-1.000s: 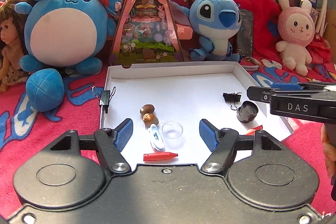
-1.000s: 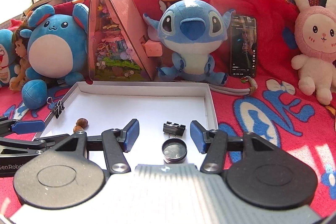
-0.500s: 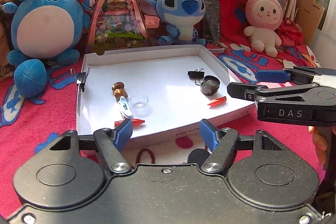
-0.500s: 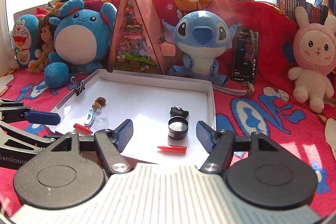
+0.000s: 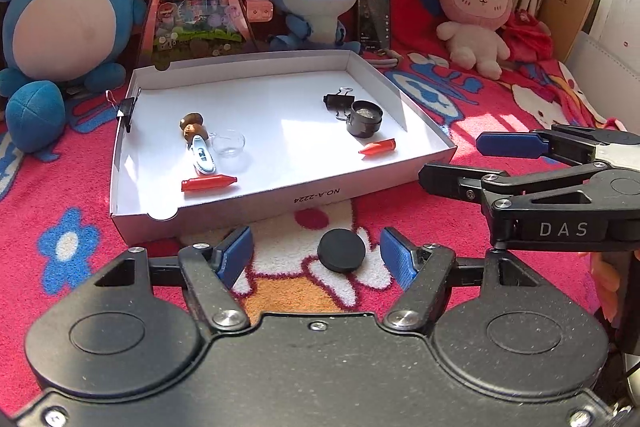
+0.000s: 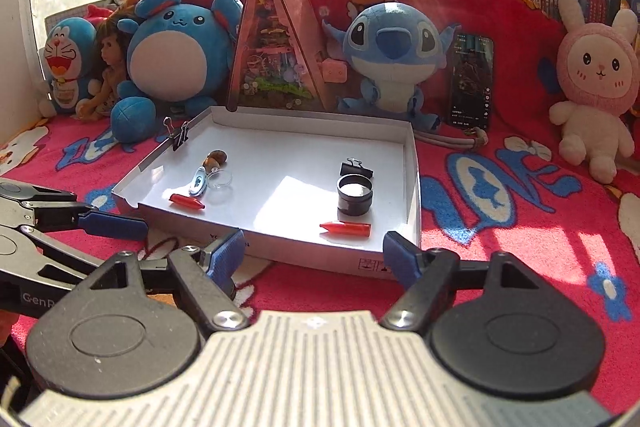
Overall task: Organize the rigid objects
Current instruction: 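Move the left tool to the round black lid while the right tool approaches the blue hair clip, then grasp the round black lid with the left tool while the right tool grasps the blue hair clip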
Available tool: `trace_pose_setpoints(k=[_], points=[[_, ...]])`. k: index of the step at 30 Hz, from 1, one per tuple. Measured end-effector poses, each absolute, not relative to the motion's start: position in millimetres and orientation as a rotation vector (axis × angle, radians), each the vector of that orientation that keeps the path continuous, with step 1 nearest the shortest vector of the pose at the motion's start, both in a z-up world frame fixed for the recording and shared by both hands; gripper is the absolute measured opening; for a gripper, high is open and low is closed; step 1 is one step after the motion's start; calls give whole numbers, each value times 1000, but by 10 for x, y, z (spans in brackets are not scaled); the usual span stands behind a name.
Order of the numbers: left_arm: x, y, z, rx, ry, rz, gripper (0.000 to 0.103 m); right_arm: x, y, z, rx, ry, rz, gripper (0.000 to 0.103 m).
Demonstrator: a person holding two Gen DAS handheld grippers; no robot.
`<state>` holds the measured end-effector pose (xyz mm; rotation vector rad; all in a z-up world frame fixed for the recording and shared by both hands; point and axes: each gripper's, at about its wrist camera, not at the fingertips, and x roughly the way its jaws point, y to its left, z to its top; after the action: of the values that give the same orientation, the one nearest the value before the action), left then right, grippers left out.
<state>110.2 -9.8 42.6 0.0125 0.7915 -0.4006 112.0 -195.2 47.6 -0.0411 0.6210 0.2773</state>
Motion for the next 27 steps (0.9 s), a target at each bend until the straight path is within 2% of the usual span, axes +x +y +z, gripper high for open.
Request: trace_pose_setpoints(k=[14, 25, 27], points=[[1020, -228, 248, 14, 840, -449, 67, 806, -2155, 271, -74, 646, 234, 86], [1160, -424, 148, -47, 844, -443, 55, 541, -2184, 116, -90, 677, 314, 87], [1176, -467, 134, -35, 837, -435, 48, 506, -2146, 100, -90, 679, 343, 88]])
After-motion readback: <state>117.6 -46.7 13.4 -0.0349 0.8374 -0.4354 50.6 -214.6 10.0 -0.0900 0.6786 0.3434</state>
